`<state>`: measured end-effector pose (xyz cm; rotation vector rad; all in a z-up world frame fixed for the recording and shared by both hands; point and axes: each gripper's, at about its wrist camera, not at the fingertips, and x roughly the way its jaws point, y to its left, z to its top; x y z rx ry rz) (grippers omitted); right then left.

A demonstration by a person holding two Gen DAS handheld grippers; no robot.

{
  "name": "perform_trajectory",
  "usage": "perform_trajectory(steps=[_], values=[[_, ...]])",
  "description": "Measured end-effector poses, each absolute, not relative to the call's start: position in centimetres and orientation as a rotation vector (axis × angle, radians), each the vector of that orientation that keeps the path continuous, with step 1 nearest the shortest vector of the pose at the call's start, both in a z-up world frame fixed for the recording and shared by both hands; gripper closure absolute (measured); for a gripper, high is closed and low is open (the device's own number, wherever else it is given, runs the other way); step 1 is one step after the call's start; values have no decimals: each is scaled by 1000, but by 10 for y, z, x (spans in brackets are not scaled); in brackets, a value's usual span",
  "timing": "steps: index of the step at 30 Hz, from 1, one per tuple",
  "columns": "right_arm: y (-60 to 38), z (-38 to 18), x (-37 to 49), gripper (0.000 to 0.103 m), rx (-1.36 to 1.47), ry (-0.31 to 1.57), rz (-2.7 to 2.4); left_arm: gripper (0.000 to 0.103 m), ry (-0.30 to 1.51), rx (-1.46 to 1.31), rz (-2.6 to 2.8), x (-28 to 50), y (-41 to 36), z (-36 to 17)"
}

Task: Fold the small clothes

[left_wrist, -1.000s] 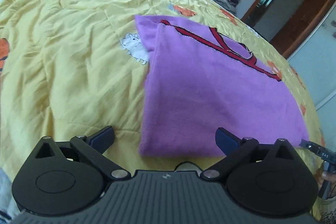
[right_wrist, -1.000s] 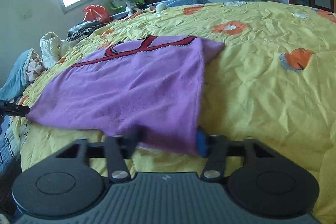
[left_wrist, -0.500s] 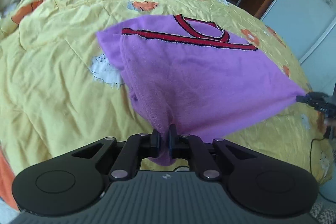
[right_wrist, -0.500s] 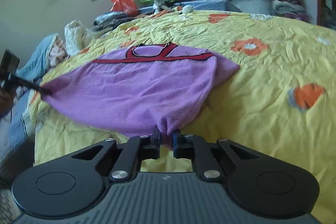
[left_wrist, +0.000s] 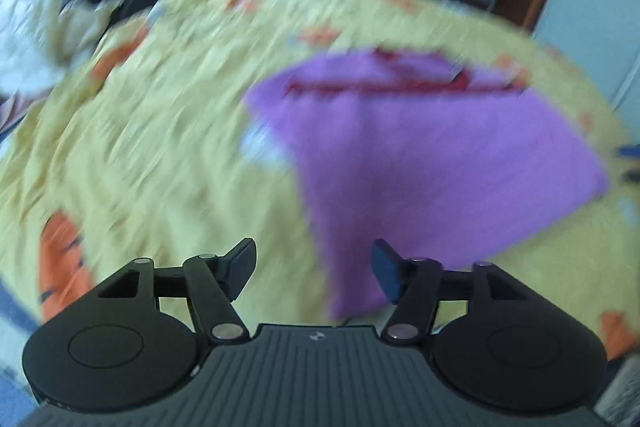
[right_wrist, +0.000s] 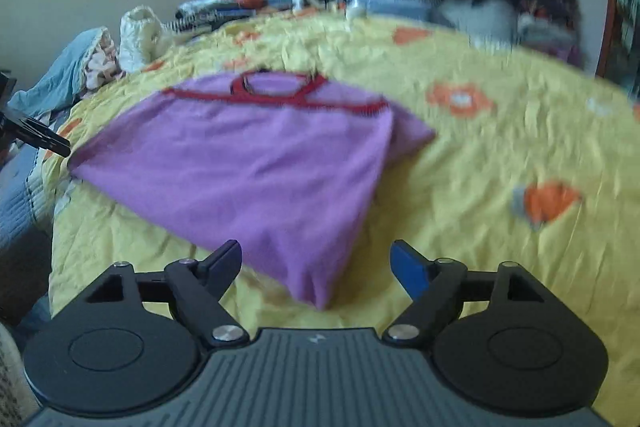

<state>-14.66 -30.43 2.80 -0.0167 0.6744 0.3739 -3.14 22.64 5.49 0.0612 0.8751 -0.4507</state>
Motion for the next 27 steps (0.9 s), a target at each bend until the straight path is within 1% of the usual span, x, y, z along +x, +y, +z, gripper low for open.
perform_trajectory(steps=[1, 2, 5, 7, 9, 10, 12, 13, 15, 16, 17, 18, 19, 23, 25, 27], values=[[-292, 29, -143, 21, -41, 646, 386, 24, 853, 34, -462, -31, 217, 58], [-281, 27, -136, 21, -55, 627, 376, 21, 830, 17, -476, -28, 207, 58], [-254, 8, -100, 21, -90, 645, 338, 21, 795, 9, -482, -9, 173, 37], [-246, -8, -75, 21, -52, 691, 330, 20, 817, 42, -456, 5, 152, 9], [-244, -21, -60, 21, -11, 738, 329, 19, 855, 58, -438, 14, 147, -17], [-242, -27, -60, 21, -46, 736, 314, 18, 808, 105, -444, 8, 146, -22], [-240, -32, -69, 21, -126, 718, 310, 16, 793, 191, -444, -2, 145, -24], [-243, -32, -74, 20, -140, 718, 306, 14, 805, 193, -418, -5, 149, -23], [-248, -24, -75, 20, -103, 758, 301, 13, 808, 127, -419, -6, 162, -14], [-248, -18, -73, 20, -83, 769, 291, 10, 785, 106, -430, -5, 164, -7], [-248, -13, -70, 17, -61, 760, 269, 7, 759, 96, -436, -2, 162, 1], [-249, -9, -65, 13, -32, 746, 227, 1, 735, 83, -442, 4, 157, 7], [-250, -6, -57, 1, 3, 733, 181, 0, 719, 66, -453, 13, 150, 11], [-245, -2, -21, 0, 116, 687, 73, 0, 738, 31, -428, 64, 123, 1], [-237, -5, -4, 0, 100, 666, 43, 0, 763, 39, -400, 86, 114, -10], [-229, -12, 16, 0, 76, 690, 4, 0, 791, 29, -352, 100, 112, -19]])
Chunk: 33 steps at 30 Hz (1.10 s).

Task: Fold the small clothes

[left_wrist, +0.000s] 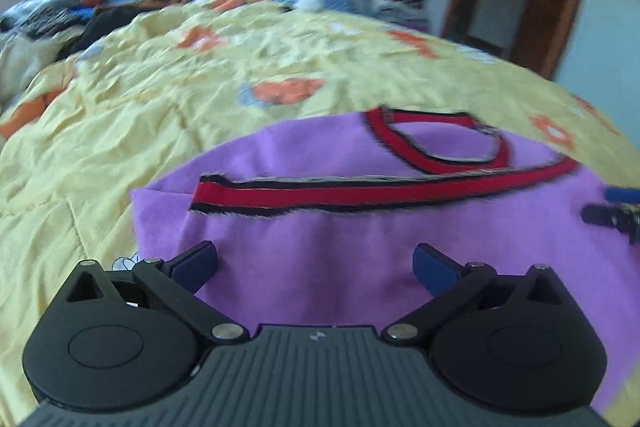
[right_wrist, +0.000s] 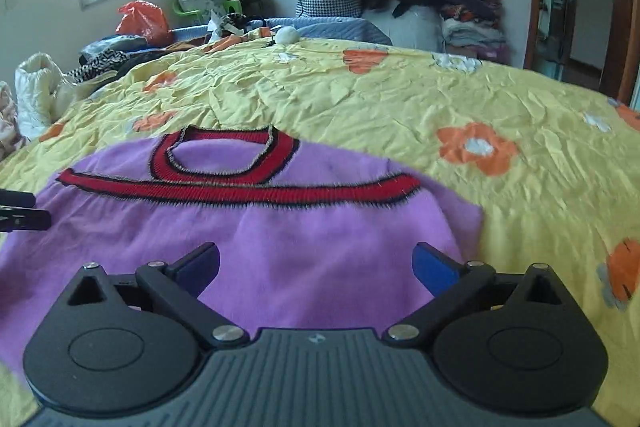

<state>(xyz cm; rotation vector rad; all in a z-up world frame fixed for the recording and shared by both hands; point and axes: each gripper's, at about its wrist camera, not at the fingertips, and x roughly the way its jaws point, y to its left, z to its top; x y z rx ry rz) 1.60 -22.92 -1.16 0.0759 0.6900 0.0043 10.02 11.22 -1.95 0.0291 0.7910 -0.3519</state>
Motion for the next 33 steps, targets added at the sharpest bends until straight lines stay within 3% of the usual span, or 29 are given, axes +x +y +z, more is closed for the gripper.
perform_trajectory(steps=[3, 33], values=[[-223, -28, 40, 0, 30, 767, -39, 0, 777, 64, -308, 104, 117, -29], [-212, -28, 41, 0, 62, 729, -131, 0, 759, 64, -257, 97, 129, -31]])
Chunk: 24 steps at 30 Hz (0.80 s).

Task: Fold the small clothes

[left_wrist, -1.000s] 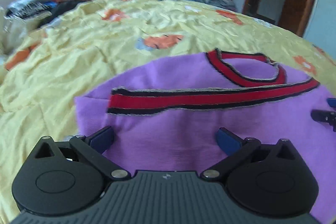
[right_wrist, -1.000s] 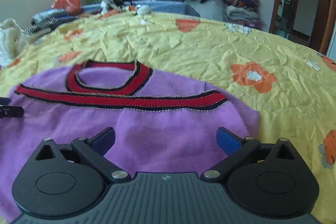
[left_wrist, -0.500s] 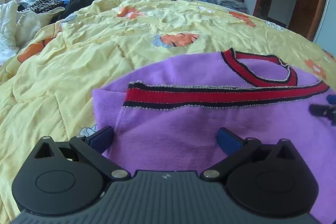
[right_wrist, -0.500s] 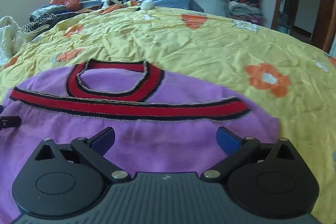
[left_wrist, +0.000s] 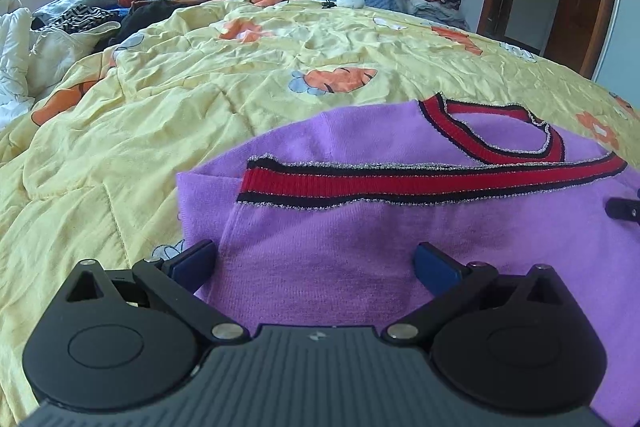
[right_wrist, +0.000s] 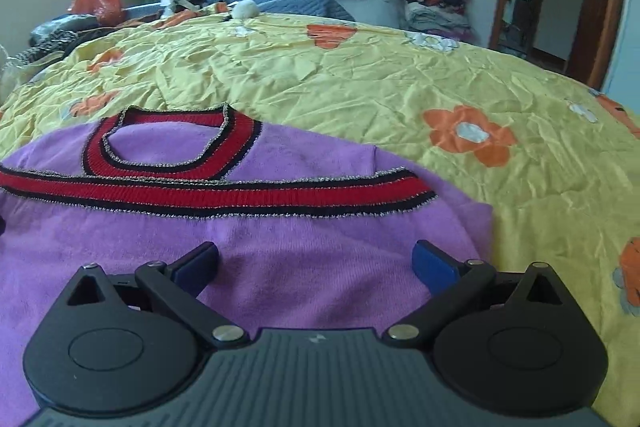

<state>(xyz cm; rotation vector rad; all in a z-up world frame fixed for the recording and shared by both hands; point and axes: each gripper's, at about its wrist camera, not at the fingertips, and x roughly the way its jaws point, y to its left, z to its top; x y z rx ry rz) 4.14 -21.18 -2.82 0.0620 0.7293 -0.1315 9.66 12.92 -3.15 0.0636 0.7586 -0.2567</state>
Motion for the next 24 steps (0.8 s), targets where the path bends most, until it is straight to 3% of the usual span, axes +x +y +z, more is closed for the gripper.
perform_trajectory(steps=[13, 18, 24], values=[[-178, -19, -10, 0, 59, 767, -141, 0, 805, -1, -342, 74, 166, -25], [-111, -8, -46, 0, 19, 688, 97, 0, 815, -38, -381, 69, 222, -16], [-5, -11, -76, 0, -210, 576, 308, 0, 922, -234, -590, 124, 244, -16]])
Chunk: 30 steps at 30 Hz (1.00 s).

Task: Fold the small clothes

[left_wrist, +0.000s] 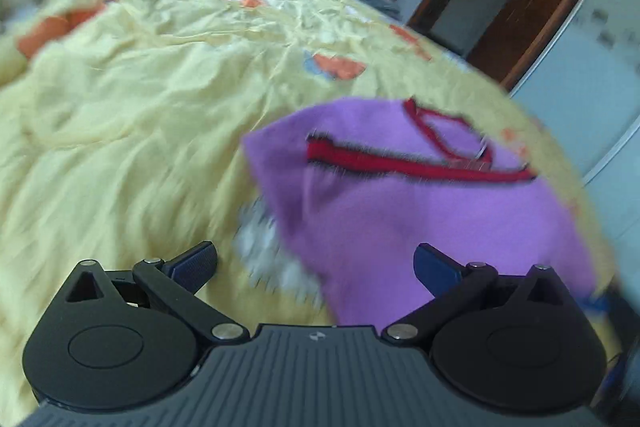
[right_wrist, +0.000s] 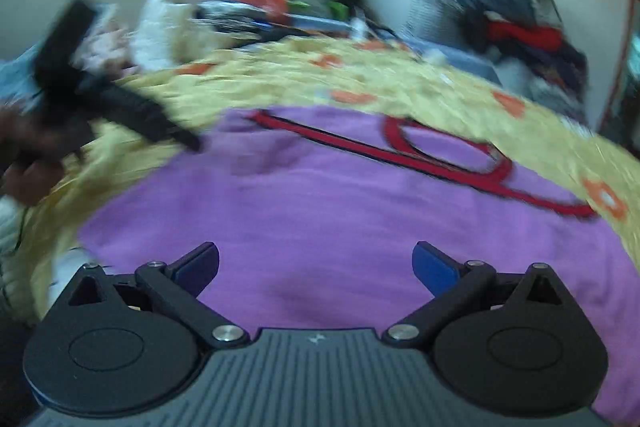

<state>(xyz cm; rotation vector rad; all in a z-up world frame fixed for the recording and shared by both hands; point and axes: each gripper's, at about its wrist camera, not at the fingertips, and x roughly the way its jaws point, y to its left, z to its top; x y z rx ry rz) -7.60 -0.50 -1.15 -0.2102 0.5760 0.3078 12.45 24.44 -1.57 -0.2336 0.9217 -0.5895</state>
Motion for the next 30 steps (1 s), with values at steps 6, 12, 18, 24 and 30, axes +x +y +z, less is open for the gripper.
perform_trajectory(steps=[6, 12, 18, 24, 30], values=[[36, -17, -90, 0, -307, 555, 383, 0, 975, -504, -715, 186, 240, -30], [40, -20, -91, 0, -273, 560, 388, 0, 1098, -734, -818, 222, 224, -45], [56, -20, -96, 0, -335, 528, 402, 85, 1226, -689, -825, 243, 210, -63], [92, -23, -105, 0, -551, 450, 445, 92, 1232, -662, -787, 241, 209, -65], [132, -46, -122, 5, -899, 339, 485, 92, 1257, -700, -767, 245, 212, -69]])
